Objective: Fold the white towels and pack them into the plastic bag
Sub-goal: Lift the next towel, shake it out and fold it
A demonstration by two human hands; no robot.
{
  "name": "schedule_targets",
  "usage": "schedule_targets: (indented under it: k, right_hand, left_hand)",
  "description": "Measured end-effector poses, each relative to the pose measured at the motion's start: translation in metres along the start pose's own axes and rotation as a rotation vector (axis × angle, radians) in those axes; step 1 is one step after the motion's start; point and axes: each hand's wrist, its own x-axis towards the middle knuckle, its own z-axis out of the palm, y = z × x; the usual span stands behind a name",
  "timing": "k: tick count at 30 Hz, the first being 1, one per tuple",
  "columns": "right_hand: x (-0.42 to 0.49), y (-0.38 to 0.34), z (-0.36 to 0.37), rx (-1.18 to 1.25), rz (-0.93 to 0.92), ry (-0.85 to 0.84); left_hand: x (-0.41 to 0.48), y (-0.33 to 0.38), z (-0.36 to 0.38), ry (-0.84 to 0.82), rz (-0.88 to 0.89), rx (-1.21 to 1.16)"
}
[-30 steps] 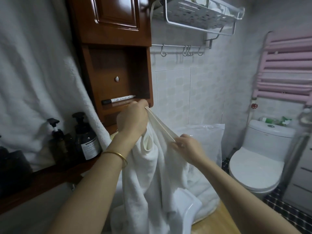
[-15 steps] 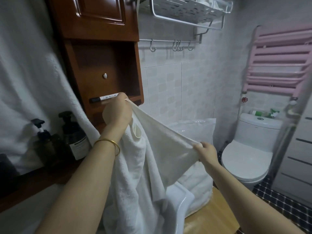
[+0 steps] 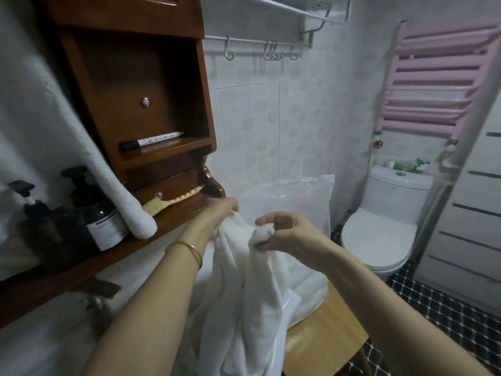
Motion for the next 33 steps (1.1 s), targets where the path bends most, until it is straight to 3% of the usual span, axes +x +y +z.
schedule_targets:
  k: [5,8,10,13,21,33]
  right_hand:
    - [0.014,0.02,0.013,-0.304,-0.148,0.084]
    - [0.027,0.027,0.014,-0.798,-0.296,0.137]
    - [0.032,0.028,0.016,-0.933,-0.415,0.12]
    - [0.033,0.029,0.023,-0.847,-0.474,0.043]
    - [0.037,0.04,0.039,-0.641,-0.433,0.16]
    - [0.043,0.038,0.037,-0.502,-0.361,0.15]
  left_hand:
    - [-0.017,-0.026,-0.009,-0.114,0.036,-0.244]
    - [-0.033,-0.035,-0.018,-0.206,0.166,-0.188]
    - [-0.041,-0.041,-0.022,-0.211,0.256,-0.098]
    - [-0.049,-0.049,-0.025,-0.134,0.36,-0.053]
    - [-0.055,-0.07,-0.023,-0.097,0.479,-0.075]
    - [-0.058,-0.066,-0.038,-0.3,0.526,-0.047]
